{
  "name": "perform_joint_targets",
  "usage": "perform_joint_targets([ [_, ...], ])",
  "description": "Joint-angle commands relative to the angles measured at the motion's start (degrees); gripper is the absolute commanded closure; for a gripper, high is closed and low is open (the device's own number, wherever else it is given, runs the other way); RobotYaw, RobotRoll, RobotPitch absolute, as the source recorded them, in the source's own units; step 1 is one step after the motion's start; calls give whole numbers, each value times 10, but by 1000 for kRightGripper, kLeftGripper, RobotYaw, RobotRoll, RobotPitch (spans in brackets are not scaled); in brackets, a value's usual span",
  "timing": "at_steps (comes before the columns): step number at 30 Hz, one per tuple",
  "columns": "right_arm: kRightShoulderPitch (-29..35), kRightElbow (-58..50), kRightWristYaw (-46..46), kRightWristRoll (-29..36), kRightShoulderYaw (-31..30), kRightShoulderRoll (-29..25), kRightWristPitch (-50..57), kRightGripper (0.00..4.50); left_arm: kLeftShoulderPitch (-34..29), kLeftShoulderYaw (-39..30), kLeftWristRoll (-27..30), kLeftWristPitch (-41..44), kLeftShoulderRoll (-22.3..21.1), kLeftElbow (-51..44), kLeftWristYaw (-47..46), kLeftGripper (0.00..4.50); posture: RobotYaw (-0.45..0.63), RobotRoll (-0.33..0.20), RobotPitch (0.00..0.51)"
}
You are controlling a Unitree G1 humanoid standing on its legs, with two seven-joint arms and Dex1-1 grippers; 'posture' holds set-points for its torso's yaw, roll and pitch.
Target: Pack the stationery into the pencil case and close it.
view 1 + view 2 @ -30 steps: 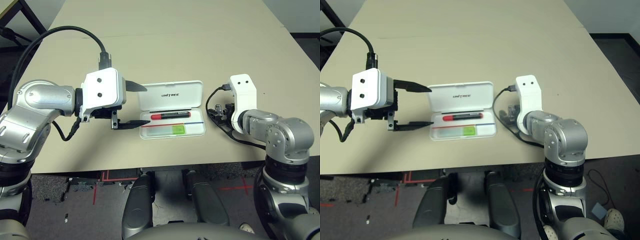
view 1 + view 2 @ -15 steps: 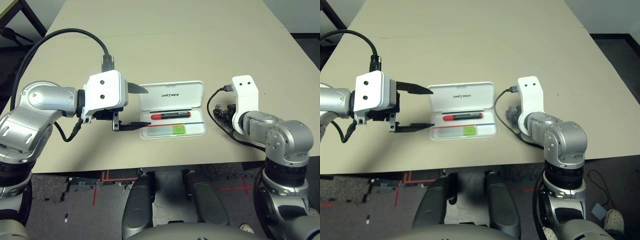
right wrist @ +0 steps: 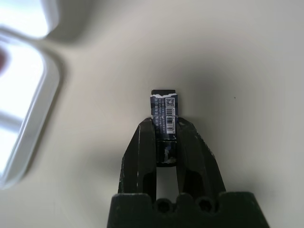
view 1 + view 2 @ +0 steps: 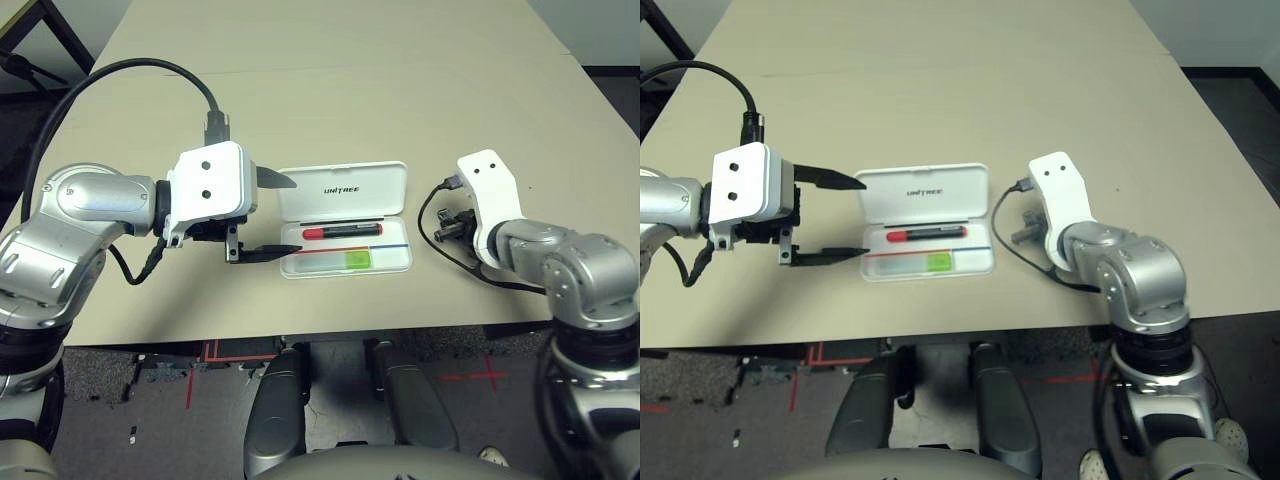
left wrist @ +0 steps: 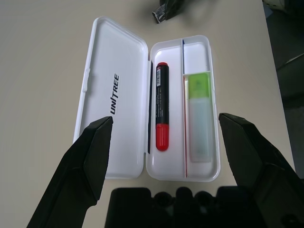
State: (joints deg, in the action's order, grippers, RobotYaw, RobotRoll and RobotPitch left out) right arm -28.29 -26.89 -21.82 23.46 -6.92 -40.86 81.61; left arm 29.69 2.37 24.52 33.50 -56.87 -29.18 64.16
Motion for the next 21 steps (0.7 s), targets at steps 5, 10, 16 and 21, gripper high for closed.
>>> perform_joint_targets([
  [5, -17, 70, -237, -4, -52, -161, -222, 4209, -9, 5, 0, 3, -11, -13, 5, 0, 10, 0, 228],
  [10, -50, 145, -398, -36, -67, -214, -391, 4209, -17, 5, -9, -3, -26, -13, 12, 0, 13, 0, 226],
  [16, -115, 207, -500, -70, -94, -197, -479, 4209, -27, 12, -19, -10, -51, -13, 24, 0, 26, 0, 224],
  [21, -149, 230, -566, -84, -113, -166, -518, 4209, -37, 10, -22, -11, -64, -15, 30, 0, 38, 0, 222],
])
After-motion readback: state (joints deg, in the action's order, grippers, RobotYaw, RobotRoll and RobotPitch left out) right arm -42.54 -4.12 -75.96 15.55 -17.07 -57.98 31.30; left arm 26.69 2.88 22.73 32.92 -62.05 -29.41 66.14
